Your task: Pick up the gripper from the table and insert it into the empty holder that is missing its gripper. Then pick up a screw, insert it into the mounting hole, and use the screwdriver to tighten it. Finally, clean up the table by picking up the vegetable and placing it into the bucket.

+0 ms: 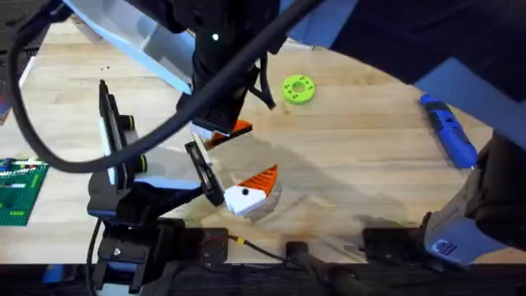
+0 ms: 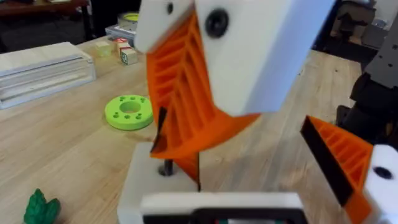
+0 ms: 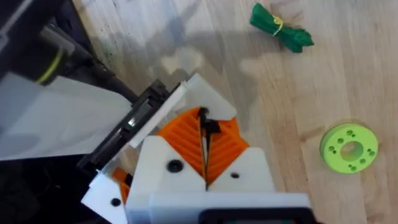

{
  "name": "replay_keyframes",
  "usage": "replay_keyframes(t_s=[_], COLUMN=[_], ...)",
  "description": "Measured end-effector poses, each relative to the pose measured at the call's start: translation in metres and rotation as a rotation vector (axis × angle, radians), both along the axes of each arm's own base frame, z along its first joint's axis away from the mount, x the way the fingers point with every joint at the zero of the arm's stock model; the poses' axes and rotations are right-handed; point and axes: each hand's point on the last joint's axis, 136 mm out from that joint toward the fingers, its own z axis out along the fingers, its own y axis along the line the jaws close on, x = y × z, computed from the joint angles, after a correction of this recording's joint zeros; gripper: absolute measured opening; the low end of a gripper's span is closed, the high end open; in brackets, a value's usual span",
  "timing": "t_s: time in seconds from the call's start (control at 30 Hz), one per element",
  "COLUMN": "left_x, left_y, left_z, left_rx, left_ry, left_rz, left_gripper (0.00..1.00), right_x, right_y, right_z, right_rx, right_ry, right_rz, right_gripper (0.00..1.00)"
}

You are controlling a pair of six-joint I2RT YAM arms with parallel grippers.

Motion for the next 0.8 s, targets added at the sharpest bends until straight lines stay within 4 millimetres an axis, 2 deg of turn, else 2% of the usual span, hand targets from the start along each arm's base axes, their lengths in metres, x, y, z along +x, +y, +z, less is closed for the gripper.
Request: replay_keyframes(t_s=[0.8], left_x=[-0.0001], left_y=[-0.0001], left_z=[0.0002], left_rx=[0.004], left_ry=[-0.008], left_rz=[-0.001], left_gripper=[0.993], right_x=[0.0011], right_y=[-0.0046], right_z=[-0.0013], right_rx=[-0.022], right_ry=[-0.008], right_rz=[-0.007], right_gripper=[0.007])
